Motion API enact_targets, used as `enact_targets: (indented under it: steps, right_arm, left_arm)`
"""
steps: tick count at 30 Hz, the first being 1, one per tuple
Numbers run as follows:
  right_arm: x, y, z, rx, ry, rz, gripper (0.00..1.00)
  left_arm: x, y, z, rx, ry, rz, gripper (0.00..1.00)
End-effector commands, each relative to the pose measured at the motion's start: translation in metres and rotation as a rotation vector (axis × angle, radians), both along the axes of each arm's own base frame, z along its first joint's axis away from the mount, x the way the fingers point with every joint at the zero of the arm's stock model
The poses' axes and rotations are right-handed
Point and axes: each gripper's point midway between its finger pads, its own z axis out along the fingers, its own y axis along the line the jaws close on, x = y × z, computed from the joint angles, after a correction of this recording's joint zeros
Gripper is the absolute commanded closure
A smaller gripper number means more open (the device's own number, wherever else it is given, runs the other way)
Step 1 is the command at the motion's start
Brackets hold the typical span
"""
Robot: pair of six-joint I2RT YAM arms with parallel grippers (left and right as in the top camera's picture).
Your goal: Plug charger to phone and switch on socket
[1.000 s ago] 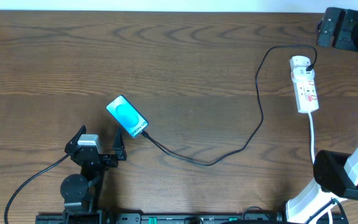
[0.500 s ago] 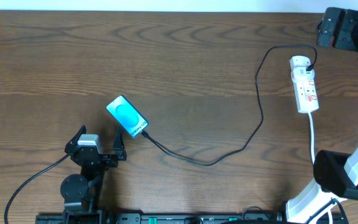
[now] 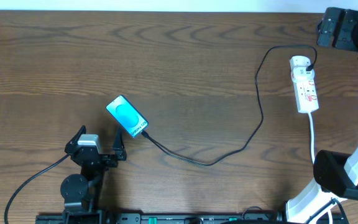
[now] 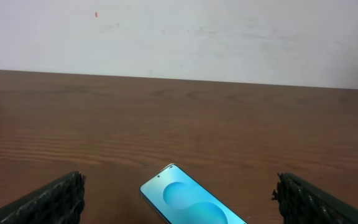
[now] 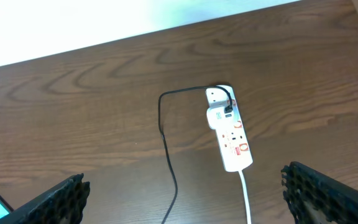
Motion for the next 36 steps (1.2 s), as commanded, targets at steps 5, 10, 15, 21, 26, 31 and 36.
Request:
enact_targets:
  steps: [5, 10, 15, 21, 26, 31, 36]
  right_arm:
    - [-0.006, 0.002, 0.007, 0.0, -0.019, -0.009, 0.01]
    - [-0.006, 0.002, 0.008, 0.001, -0.02, -0.008, 0.01]
    - [0.0, 0.004, 0.014, 0.005, -0.056, 0.003, 0.01]
    - [0.015, 0.016, 0.028, -0.007, -0.16, 0.038, 0.01]
    - [0.02, 0.029, 0.024, -0.014, -0.253, 0.074, 0.01]
    - [0.009, 0.031, -0.002, -0.016, -0.286, 0.078, 0.01]
    - [-0.002, 0.033, -0.027, -0.02, -0.332, 0.082, 0.01]
  left_arm:
    - [0.0, 0.0, -0.016, 0.003, 0.035, -0.004, 0.02]
    - [0.0, 0.0, -0.016, 0.003, 0.035, -0.004, 0.02]
    - [0.0, 0.0, -0.016, 0.003, 0.035, -0.004, 0.02]
    - [0.0, 0.0, -0.016, 0.003, 0.035, -0.004, 0.02]
    - [0.0, 0.0, -0.016, 0.003, 0.035, -0.004, 0.02]
    - [0.0, 0.0, -0.016, 0.003, 0.035, -0.004, 0.02]
    - [0.0, 0.0, -0.016, 0.003, 0.035, -0.004, 0.02]
